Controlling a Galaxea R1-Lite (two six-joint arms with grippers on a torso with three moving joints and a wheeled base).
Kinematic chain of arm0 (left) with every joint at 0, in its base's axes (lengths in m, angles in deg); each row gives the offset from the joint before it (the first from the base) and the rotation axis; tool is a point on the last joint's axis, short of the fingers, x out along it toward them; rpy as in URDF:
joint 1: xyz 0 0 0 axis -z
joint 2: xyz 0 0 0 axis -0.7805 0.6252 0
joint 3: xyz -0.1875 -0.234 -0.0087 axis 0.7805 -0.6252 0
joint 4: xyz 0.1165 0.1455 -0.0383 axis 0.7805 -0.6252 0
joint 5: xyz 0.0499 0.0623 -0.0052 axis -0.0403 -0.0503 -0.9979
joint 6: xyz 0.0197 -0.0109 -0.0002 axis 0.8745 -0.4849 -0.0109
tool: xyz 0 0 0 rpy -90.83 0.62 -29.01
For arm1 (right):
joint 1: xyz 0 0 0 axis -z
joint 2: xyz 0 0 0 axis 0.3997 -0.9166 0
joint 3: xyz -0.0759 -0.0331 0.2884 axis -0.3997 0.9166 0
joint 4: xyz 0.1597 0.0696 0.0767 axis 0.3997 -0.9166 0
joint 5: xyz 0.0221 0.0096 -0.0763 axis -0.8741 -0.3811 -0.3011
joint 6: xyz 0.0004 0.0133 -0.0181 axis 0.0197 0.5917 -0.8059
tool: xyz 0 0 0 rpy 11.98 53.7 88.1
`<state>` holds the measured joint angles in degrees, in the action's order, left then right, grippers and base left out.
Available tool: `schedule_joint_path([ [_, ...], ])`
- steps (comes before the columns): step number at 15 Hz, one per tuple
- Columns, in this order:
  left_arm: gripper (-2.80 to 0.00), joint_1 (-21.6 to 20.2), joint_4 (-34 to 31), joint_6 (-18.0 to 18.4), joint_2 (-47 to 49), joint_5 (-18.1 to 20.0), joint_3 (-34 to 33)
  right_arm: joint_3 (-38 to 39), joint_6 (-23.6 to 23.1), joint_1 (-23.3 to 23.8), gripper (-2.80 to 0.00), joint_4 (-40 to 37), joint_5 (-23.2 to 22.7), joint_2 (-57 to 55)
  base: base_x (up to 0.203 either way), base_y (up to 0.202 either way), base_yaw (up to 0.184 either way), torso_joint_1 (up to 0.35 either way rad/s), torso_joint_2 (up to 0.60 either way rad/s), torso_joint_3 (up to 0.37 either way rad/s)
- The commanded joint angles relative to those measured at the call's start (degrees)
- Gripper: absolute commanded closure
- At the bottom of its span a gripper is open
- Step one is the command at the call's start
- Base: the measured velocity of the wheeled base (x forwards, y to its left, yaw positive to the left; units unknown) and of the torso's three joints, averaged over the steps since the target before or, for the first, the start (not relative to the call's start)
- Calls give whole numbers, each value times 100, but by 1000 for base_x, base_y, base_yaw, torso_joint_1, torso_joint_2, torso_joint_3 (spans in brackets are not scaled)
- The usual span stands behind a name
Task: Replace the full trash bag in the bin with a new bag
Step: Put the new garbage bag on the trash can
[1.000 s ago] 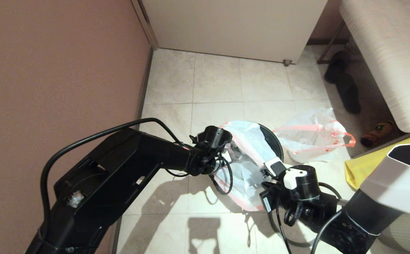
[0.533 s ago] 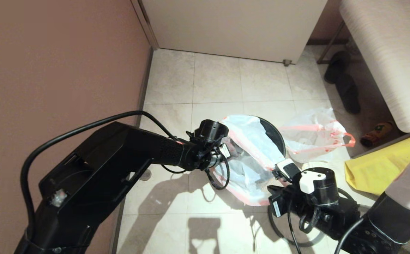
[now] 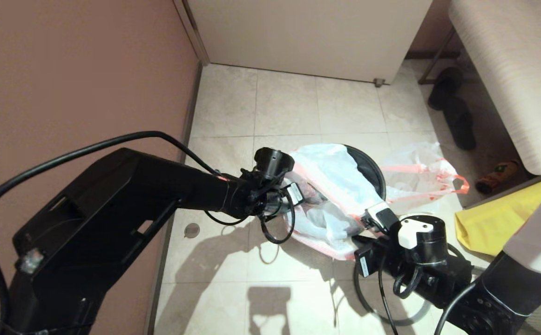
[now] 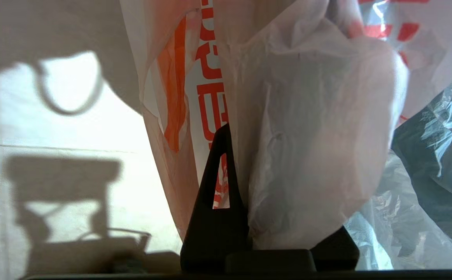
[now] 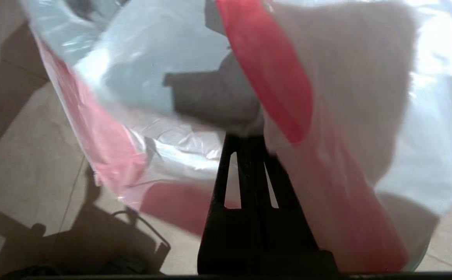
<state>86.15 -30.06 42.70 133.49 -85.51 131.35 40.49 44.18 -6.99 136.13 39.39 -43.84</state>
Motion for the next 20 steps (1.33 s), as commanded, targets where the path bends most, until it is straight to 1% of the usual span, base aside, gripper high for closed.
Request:
schedule_joint_path([
  [1,0,4,-20,-63,-419,159,-168,-56,-37,154,0,37,6,-33,0,0,0,0,0,0],
  [2,0,16,-112,-69,-458,187,-189,-56,-69,245,0,32,9,-22,0,0,0,0,0,0],
  [4,0,58,-371,-57,-512,192,-215,-56,-196,571,0,46,4,7,0,0,0,0,0,0],
  [6,0,75,-398,-42,-556,166,-477,-63,-259,851,0,46,-27,141,0,0,0,0,0,0],
  [7,0,77,-385,-33,-602,156,-659,-24,-262,905,0,52,-31,172,0,0,0,0,0,0],
  [9,0,175,-362,-23,-753,134,-1043,74,-244,926,0,55,-21,356,0,0,0,0,0,0],
  [10,0,270,-340,-17,-776,45,-1140,93,-234,928,0,52,-15,430,0,0,0,0,0,0],
  [11,0,313,-292,-16,-747,-84,-1175,135,-221,928,0,47,-7,506,0,0,0,0,0,0],
  [14,0,322,-81,-16,-619,-99,-1176,371,-211,895,0,46,0,831,0,0,0,0,0,0],
  [17,0,331,68,-30,-519,-79,-1297,450,-10,909,0,50,6,871,0,0,0,0,0,0],
  [19,0,469,97,-19,-605,-93,-1419,425,41,910,0,83,32,904,0,0,0,0,0,0],
  [20,0,513,89,-15,-614,-103,-1430,405,151,907,0,158,99,966,0,0,0,0,0,0],
])
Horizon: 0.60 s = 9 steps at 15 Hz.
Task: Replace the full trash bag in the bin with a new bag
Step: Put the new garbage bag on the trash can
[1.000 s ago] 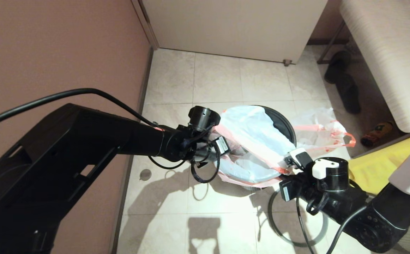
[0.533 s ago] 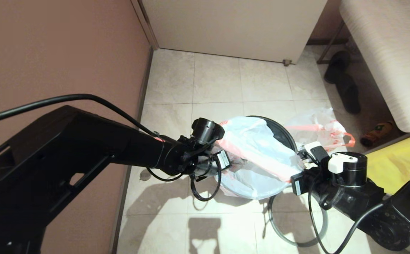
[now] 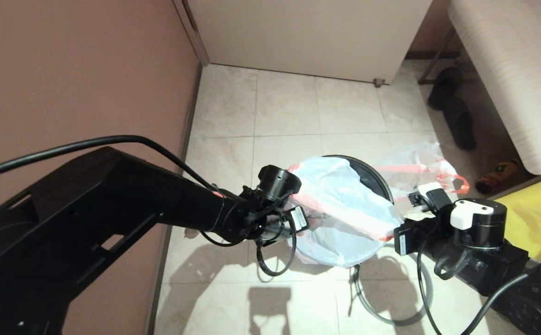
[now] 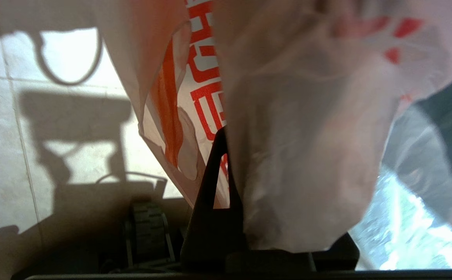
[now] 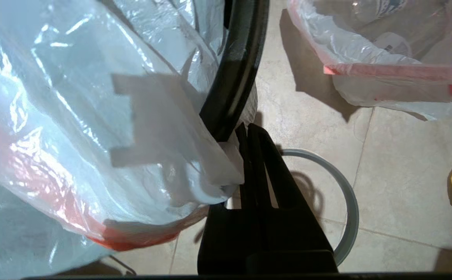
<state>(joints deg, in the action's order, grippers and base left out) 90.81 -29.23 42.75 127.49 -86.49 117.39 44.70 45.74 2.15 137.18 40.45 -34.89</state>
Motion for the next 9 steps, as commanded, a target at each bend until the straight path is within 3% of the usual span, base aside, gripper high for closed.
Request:
schedule_joint_path([
  [1,0,62,-6,-13,-5,-5,-20,-7,102,-16,0,118,26,169,0,0,0,0,0,0],
  [5,0,273,-54,244,-5,-17,12,33,544,-4,0,179,52,384,0,0,0,0,0,0],
  [9,0,391,-195,496,12,-119,27,12,738,-74,0,376,407,382,0,0,0,0,0,0],
])
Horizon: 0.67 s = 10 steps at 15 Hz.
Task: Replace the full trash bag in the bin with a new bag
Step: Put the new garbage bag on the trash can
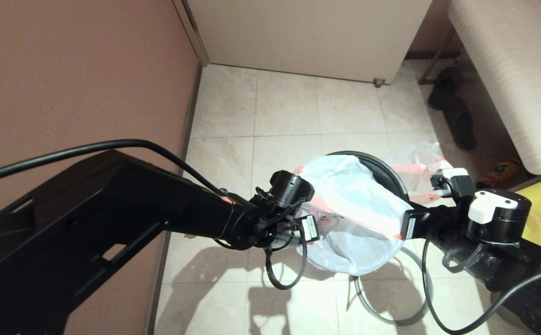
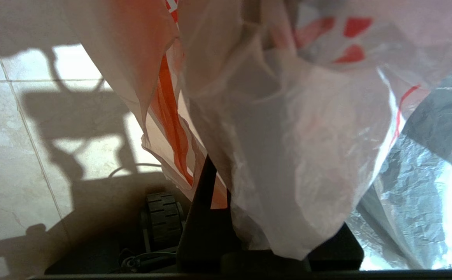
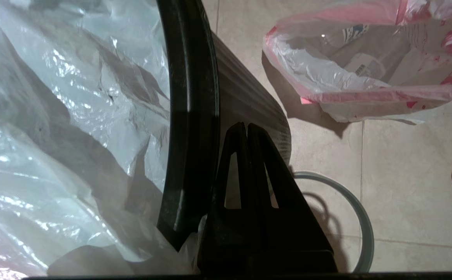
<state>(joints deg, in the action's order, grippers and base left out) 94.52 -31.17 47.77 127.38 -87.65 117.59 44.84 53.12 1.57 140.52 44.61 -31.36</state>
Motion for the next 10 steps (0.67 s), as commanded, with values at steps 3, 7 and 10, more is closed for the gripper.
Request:
schedule_joint_path([
  [3,0,20,-1,79,119,-88,-10,39,173,8,0,69,18,174,0,0,0,0,0,0],
  [7,0,20,19,205,287,-225,-134,109,223,17,0,48,9,348,0,0,0,0,0,0],
  [10,0,4,61,205,296,-232,-135,303,225,15,0,7,15,656,0,0,0,0,0,0],
])
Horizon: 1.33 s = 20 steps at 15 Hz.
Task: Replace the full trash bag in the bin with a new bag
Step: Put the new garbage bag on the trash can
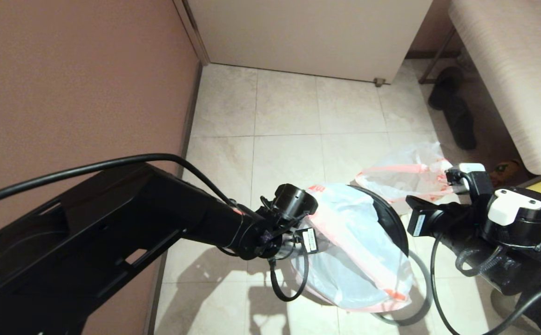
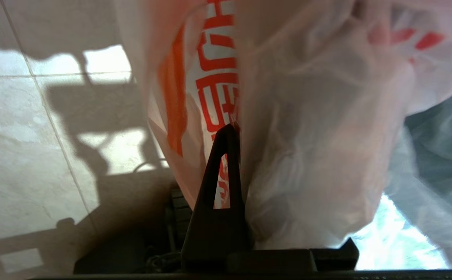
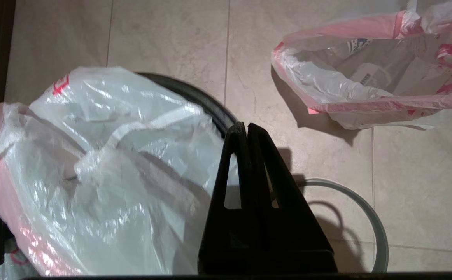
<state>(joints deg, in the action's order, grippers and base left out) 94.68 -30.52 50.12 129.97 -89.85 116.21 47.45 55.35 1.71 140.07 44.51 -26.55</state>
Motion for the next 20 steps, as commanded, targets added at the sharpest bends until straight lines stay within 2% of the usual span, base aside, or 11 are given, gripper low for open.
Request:
schedule_joint_path([
  [1,0,-31,-4,-33,28,-4,51,233,7,-31,0,-116,21,421,0,0,0,0,0,0],
  [3,0,-44,-4,-64,19,-2,254,742,120,-177,0,-874,-56,691,0,0,0,0,0,0],
  [5,0,-55,-47,-77,9,-2,595,1078,213,-196,0,-969,-647,851,0,0,0,0,0,0],
  [7,0,-69,-181,-89,-11,-2,977,1245,169,-278,0,-1013,-819,1063,0,0,0,0,0,0],
  [11,0,-135,-752,-304,-37,5,1674,1287,133,-484,0,-1007,-825,1056,0,0,0,0,0,0],
  [16,0,-49,-1124,-490,-295,15,1971,1225,115,-663,0,-920,-790,903,0,0,0,0,0,0],
  [20,0,56,-1453,-659,-402,42,2115,1188,107,-461,0,-178,-627,661,0,0,0,0,0,0],
])
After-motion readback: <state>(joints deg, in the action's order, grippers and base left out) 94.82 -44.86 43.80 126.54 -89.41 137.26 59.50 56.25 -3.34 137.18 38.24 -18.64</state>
